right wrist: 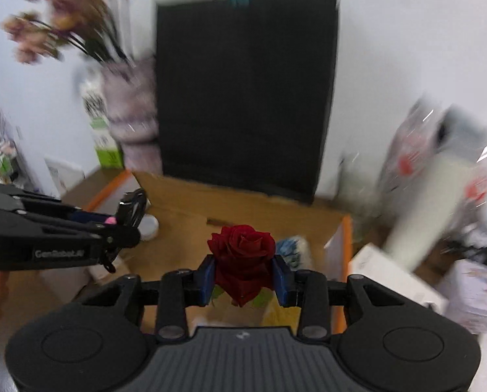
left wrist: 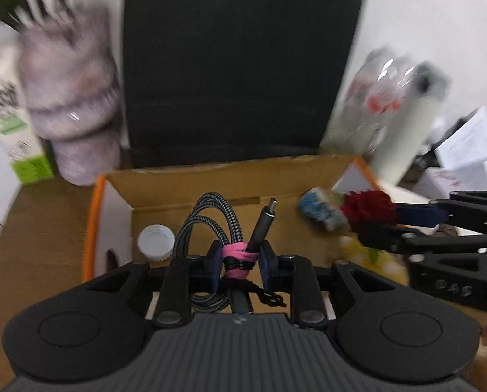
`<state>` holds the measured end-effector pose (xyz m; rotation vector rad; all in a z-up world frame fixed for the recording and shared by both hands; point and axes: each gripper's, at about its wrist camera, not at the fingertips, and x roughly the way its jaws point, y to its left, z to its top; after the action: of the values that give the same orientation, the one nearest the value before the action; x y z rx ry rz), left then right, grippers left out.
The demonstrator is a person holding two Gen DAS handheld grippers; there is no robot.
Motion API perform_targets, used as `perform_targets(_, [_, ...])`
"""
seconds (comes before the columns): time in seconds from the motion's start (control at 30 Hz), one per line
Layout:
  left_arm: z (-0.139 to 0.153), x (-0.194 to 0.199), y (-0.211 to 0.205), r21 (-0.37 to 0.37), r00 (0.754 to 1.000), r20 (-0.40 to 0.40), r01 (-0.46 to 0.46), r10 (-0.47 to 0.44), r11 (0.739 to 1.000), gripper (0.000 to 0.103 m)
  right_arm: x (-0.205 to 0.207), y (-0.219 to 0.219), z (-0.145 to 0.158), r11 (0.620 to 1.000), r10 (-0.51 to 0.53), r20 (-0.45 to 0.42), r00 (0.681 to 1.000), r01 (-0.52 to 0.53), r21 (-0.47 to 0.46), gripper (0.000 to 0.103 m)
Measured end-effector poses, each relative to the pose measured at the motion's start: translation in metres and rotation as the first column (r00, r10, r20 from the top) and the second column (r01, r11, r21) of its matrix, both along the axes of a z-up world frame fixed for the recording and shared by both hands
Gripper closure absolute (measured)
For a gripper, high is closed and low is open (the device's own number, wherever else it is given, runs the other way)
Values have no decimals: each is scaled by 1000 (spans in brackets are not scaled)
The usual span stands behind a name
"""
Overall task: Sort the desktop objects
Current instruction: 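Carry the cable and rose into the box and open both tools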
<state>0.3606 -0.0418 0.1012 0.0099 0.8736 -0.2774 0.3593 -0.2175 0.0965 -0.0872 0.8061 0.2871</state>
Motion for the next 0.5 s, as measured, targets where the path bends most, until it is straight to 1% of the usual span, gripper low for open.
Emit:
perform_targets(0.07, [-20,29,-3,31,997,-72,-15,17,999,80,31,7,-21,999,-17,-45,999,15,-42,68])
perform_targets(0.13, [-35,46,-6,43,994,-97,-45,49,998,80,51,12,-37,998,-19,-71,997,15,-65,68])
perform_targets(0.17, [-39,50,-6,24,993,-104,-48,50,999,80,59,14,-44,998,-19,-87,996,14,-62,68])
perform_targets(0.2, [-42,55,-5,-9,991,-120,-52,51,999,77,65,16,-50,998,-23,-94,995,18,-55,67])
perform_targets(0.23, [-45,60,-3,-38,988,-141,-63,57,997,74,68,16,-55,998,-30,-95,995,26,-51,65])
perform_targets(0.27, [-47,64,-2,-67,987,-150,-71,60,995,66,72,16,-59,998,-39,-96,995,35,-48,62])
perform_targets(0.3, [-47,67,-1,-86,987,-145,-78,65,993,56,74,13,-63,998,-57,-99,993,53,-47,62])
perform_targets(0.33, [-46,67,3,-104,989,-135,-80,65,991,50,76,10,-65,997,-69,-102,992,65,-38,61])
perform_targets(0.37, [-44,66,6,-118,990,-127,-78,62,990,45,76,6,-65,996,-85,-106,991,83,-20,61])
perform_targets(0.43, [-35,60,11,-121,993,-104,-76,64,990,45,72,-1,-59,995,-91,-109,990,95,28,58])
perform_targets(0.47, [-27,54,15,-122,995,-87,-68,57,990,42,69,-6,-54,994,-92,-105,990,98,50,56])
perform_targets(0.5, [-21,52,17,-122,995,-76,-67,58,990,36,65,-10,-48,992,-104,-98,990,110,59,49])
